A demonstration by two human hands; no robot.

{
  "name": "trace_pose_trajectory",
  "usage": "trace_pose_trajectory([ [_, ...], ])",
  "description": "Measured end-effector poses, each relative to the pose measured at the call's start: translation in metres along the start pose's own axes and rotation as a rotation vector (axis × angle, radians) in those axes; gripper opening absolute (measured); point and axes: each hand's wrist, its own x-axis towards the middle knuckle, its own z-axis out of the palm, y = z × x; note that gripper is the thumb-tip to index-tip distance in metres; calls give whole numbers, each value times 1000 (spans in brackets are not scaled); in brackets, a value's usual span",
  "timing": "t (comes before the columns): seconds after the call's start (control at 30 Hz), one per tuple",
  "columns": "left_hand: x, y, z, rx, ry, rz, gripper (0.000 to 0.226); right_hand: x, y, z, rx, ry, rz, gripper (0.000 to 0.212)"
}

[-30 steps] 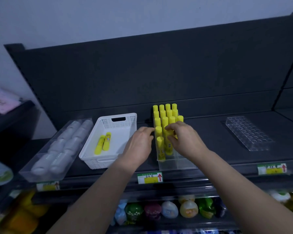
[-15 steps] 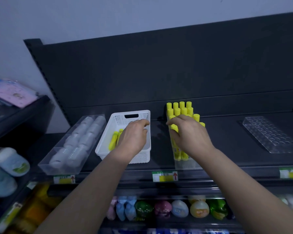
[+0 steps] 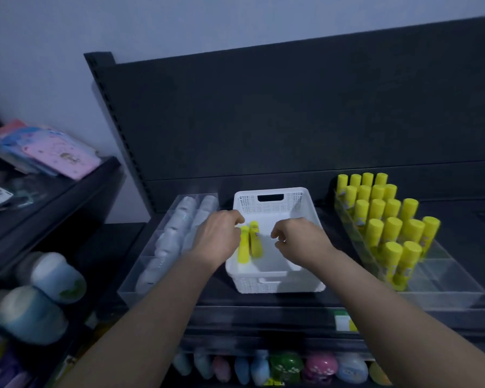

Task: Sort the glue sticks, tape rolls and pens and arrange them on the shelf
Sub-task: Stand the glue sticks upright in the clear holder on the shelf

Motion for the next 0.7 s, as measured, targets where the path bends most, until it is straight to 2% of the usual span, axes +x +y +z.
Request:
trace_pose_trajectory([
  [0.23, 20, -23, -2, -48, 6, 128, 30, 47, -42, 32, -70, -156, 191, 28],
  [0.37, 26, -29, -5, -62, 18, 148, 29, 58, -52, 42, -77, -180, 271, 30],
  [0.47, 31, -30, -6, -62, 11, 151, 28, 56, -44, 39, -34, -140, 309, 24],
  [0.6, 38, -16, 2, -31, -67, 150, 29, 40, -22, 15, 70, -4, 315, 38],
  [0.7, 40, 5, 14, 61, -156, 122, 31, 27, -3, -1, 132, 140, 283, 39],
])
